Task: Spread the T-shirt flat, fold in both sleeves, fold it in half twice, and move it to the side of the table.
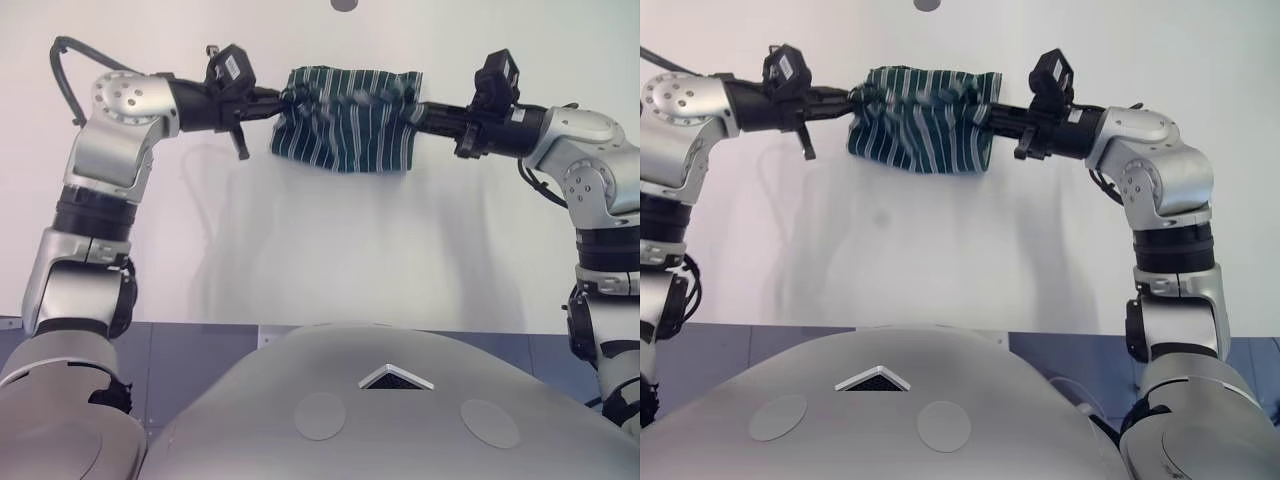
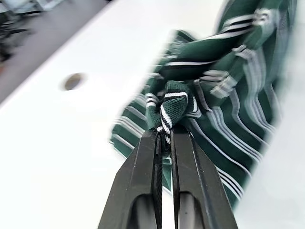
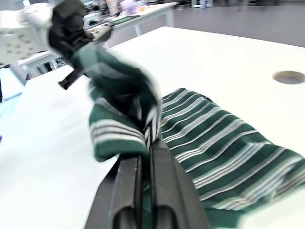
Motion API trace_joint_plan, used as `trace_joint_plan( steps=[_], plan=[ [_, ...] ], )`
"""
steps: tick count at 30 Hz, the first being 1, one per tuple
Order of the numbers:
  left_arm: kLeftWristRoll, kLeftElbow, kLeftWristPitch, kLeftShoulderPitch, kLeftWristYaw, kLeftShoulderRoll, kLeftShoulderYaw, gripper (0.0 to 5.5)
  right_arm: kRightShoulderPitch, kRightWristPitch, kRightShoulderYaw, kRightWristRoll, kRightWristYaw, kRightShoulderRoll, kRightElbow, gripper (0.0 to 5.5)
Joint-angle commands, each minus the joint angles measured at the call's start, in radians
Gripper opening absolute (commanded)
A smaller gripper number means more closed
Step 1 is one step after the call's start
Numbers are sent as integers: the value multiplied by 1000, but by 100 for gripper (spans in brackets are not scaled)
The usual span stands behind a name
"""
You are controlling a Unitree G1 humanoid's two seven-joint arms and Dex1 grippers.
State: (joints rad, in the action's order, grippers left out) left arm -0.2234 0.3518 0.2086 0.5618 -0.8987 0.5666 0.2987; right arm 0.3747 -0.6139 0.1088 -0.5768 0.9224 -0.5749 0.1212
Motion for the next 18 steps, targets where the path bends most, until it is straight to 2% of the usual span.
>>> trace_joint_plan(
  steps=[1, 3, 4, 5, 6, 8, 11, 14, 16, 18],
  plan=[
    [77, 266, -57, 128, 90, -110, -26, 5, 119, 50, -10, 81, -47, 80, 201, 0],
    [109, 384, -88, 168, 137, -147, -44, 5, 164, 84, -7, 122, -69, 123, 286, 0],
    [120, 424, -98, 181, 150, -159, -52, 5, 182, 83, -11, 132, -80, 141, 324, 37],
    [125, 459, -103, 194, 167, -173, -66, 5, 196, 86, -7, 153, -89, 154, 361, 51],
    [127, 486, -109, 205, 181, -186, -80, 41, 204, 90, -4, 171, -96, 164, 394, 67],
    [123, 530, -125, 228, 207, -218, -113, 59, 194, 94, -9, 199, -110, 170, 424, 108],
    [88, 574, -163, 265, 292, -258, -204, 59, 138, 132, -47, 243, -178, 154, 431, 108],
    [69, 616, -183, 268, 389, -235, -300, 59, 82, 206, -145, 246, -265, 137, 376, 108],
    [61, 631, -183, 248, 414, -211, -344, 59, 44, 211, -151, 222, -230, 140, 267, 108],
    [57, 625, -185, 213, 409, -196, -370, 59, 43, 190, -113, 202, -187, 172, 181, 75]
  ],
)
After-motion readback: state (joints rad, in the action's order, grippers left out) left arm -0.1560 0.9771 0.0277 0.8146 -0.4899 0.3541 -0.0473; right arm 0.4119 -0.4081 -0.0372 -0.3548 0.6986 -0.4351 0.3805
